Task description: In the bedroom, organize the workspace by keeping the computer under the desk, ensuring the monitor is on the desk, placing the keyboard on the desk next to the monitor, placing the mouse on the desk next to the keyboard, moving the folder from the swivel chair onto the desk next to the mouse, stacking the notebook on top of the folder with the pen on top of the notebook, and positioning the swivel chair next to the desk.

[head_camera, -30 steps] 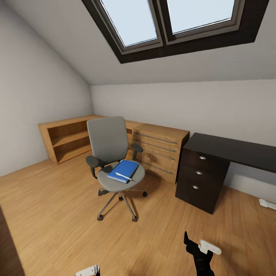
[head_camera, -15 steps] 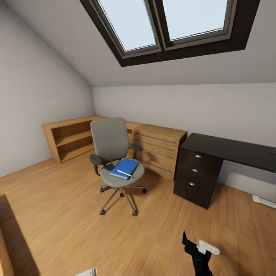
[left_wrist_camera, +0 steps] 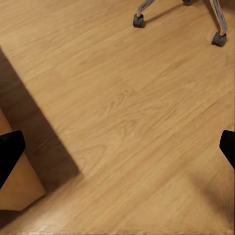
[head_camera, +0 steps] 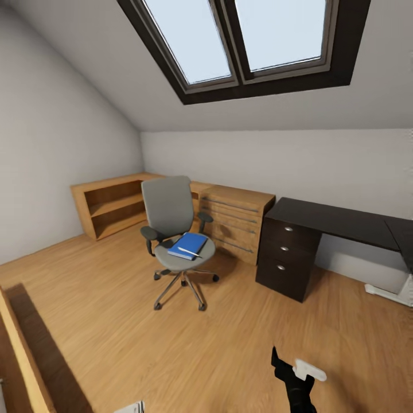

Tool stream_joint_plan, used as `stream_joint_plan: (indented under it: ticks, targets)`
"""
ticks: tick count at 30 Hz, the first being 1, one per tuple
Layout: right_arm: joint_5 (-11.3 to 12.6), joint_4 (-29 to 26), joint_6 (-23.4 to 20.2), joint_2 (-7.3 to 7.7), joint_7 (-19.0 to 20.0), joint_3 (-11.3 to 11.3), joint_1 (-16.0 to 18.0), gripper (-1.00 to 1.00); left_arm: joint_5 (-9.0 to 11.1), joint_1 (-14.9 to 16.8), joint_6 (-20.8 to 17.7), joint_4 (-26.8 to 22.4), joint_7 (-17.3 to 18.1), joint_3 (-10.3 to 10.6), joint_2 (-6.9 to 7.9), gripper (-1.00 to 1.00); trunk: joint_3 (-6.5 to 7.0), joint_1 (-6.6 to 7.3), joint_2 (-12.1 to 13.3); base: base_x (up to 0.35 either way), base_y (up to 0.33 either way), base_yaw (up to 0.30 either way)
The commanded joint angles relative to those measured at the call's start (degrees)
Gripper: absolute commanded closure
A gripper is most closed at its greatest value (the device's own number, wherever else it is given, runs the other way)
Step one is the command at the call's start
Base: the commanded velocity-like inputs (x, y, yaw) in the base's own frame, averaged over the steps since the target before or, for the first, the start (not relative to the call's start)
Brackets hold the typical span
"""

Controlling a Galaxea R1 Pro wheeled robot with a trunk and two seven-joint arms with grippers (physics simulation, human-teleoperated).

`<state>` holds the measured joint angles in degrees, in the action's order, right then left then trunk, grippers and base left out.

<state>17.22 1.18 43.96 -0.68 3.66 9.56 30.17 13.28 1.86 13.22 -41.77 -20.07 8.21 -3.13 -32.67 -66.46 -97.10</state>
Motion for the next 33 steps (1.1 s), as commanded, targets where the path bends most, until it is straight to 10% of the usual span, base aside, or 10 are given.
stream_joint_plan:
  ticks: [1,33]
  targets:
    - [0.1,0.1,0.2,-0.02,0.4,0.5,0.1,-1.0,0.6,0.0,0.3,0.0,-0.3,0.3,0.05,-1.0,0.13,0.27,0.4,-0.339,0.0,0.0]
    - [0.0,0.1,-1.9,-0.29,0.4,0.5,0.0,-1.0,0.7,0.0,0.5,0.1,-0.5,0.3,0.0,-1.0,5.63,7.3,13.2,-0.339,0.0,-0.153]
